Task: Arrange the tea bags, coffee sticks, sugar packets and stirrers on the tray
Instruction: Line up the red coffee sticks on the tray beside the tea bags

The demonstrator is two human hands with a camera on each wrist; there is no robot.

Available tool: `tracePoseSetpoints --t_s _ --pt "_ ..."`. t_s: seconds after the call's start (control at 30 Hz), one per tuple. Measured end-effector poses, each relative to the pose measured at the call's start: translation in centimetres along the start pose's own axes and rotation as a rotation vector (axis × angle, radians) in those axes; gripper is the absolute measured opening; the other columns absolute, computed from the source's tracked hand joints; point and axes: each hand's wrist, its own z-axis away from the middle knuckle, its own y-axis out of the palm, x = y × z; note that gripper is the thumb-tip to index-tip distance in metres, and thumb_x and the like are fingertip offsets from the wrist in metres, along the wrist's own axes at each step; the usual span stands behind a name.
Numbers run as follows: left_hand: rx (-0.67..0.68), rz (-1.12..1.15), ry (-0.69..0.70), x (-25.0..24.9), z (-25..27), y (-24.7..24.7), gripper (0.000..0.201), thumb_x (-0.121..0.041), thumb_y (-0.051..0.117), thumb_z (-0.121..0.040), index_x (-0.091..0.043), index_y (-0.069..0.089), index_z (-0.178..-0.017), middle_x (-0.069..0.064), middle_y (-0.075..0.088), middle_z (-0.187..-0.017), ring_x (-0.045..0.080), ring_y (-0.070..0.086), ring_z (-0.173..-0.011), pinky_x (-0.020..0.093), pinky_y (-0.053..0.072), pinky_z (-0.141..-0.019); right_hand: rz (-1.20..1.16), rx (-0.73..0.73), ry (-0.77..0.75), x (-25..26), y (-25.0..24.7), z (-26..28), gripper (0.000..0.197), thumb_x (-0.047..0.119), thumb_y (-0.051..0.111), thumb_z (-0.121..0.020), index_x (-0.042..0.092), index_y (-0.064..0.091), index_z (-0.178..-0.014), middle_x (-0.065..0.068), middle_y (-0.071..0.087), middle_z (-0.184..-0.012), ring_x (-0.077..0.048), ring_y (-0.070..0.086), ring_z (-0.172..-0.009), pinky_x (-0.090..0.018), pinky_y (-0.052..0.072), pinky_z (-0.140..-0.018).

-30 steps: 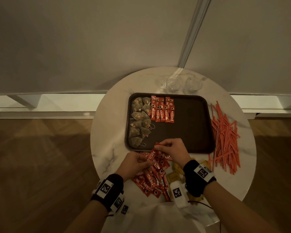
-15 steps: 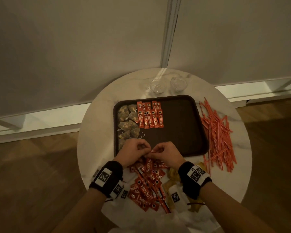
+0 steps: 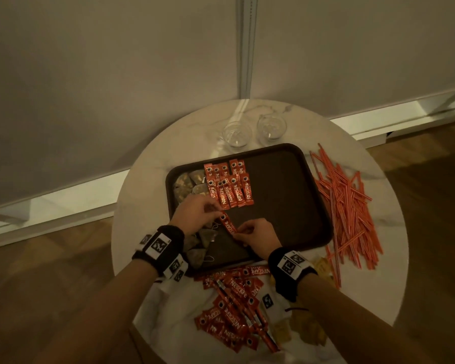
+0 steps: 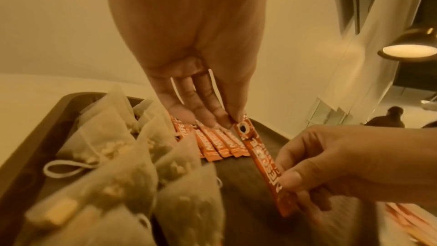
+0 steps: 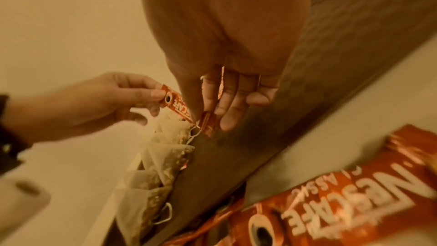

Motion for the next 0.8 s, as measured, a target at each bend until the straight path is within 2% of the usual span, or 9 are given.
tracePoseSetpoints --t_s 0.1,0.2,0.33,0.47,0.57,0.67,0.73,0.8 --pt "0.010 -0.080 0.032 0.6 -1.9 -0.7 0.012 -0.027 0.071 -0.089 -0.019 0.074 -0.097 -0.008 0.069 -0.096 0.003 0.060 -0.088 0.024 0.047 -0.086 0.135 -0.012 -0.025 0.5 0.4 -1.7 0.014 0.023 0.075 -0.086 0.015 0.074 -0.098 -0.001 0.071 -0.095 -0.012 0.066 -0.086 -0.031 0.058 -0.081" --pt "-0.014 -0.120 0.053 1.1 -3.3 -0.8 0.013 -0.028 0.071 -0.088 -0.019 0.075 -0.097 -0.008 0.071 -0.095 0.003 0.061 -0.085 0.022 0.047 -0.085 0.244 -0.024 -0.039 1.1 0.5 -2.8 0.017 0.028 0.072 -0.088 0.018 0.074 -0.102 0.002 0.071 -0.102 -0.012 0.064 -0.093 -0.034 0.055 -0.088" --pt "-0.080 -0.188 0.059 1.8 -5.0 -0.8 0.014 -0.031 0.073 -0.087 -0.021 0.076 -0.096 -0.006 0.073 -0.094 0.004 0.061 -0.082 0.024 0.049 -0.082 0.294 -0.084 -0.047 1.7 0.9 -3.6 0.014 0.034 0.071 -0.089 0.021 0.072 -0.094 0.003 0.071 -0.097 -0.014 0.064 -0.091 -0.034 0.054 -0.084" --pt "-0.112 -0.298 0.062 2.3 -6.0 -0.5 0.014 -0.032 0.073 -0.087 -0.023 0.074 -0.097 -0.007 0.071 -0.094 0.001 0.054 -0.080 0.020 0.039 -0.077 0.346 -0.101 -0.046 2.0 1.1 -4.0 0.015 0.038 0.068 -0.090 0.023 0.070 -0.091 0.005 0.069 -0.093 -0.013 0.063 -0.087 -0.030 0.050 -0.076" --pt "-0.112 -0.372 0.058 2.4 -6.2 -0.6 0.014 -0.035 0.070 -0.089 -0.025 0.074 -0.099 -0.008 0.071 -0.097 0.003 0.053 -0.085 0.029 0.042 -0.088 0.356 -0.088 -0.046 2.2 1.4 -4.3 0.016 0.038 0.068 -0.090 0.022 0.071 -0.091 0.005 0.069 -0.091 -0.012 0.064 -0.086 -0.031 0.051 -0.076" --pt "-0.106 -0.467 0.049 2.2 -6.1 -0.7 0.015 -0.036 0.066 -0.092 -0.027 0.072 -0.103 -0.009 0.069 -0.102 0.010 0.058 -0.103 0.043 0.030 -0.107 0.375 -0.084 -0.046 2.3 1.7 -4.5 0.018 0.040 0.069 -0.089 0.022 0.071 -0.091 0.005 0.069 -0.093 -0.013 0.064 -0.087 -0.033 0.053 -0.078" --pt "-0.099 -0.517 0.054 2.1 -6.0 -0.8 0.015 -0.036 0.066 -0.091 -0.028 0.071 -0.104 -0.010 0.069 -0.104 0.013 0.056 -0.112 0.045 0.025 -0.109 0.388 -0.083 -0.052 2.4 1.9 -4.6 0.018 0.040 0.069 -0.089 0.022 0.070 -0.092 0.005 0.069 -0.093 -0.013 0.064 -0.087 -0.031 0.051 -0.077" --pt "-0.084 -0.555 0.062 2.1 -6.0 -0.8 0.016 -0.038 0.065 -0.091 -0.030 0.070 -0.104 -0.011 0.068 -0.106 0.014 0.053 -0.115 0.044 0.025 -0.106 0.395 -0.087 -0.054 2.5 1.9 -4.7 0.017 0.039 0.069 -0.089 0.023 0.070 -0.091 0.005 0.069 -0.092 -0.013 0.064 -0.087 -0.030 0.049 -0.075"
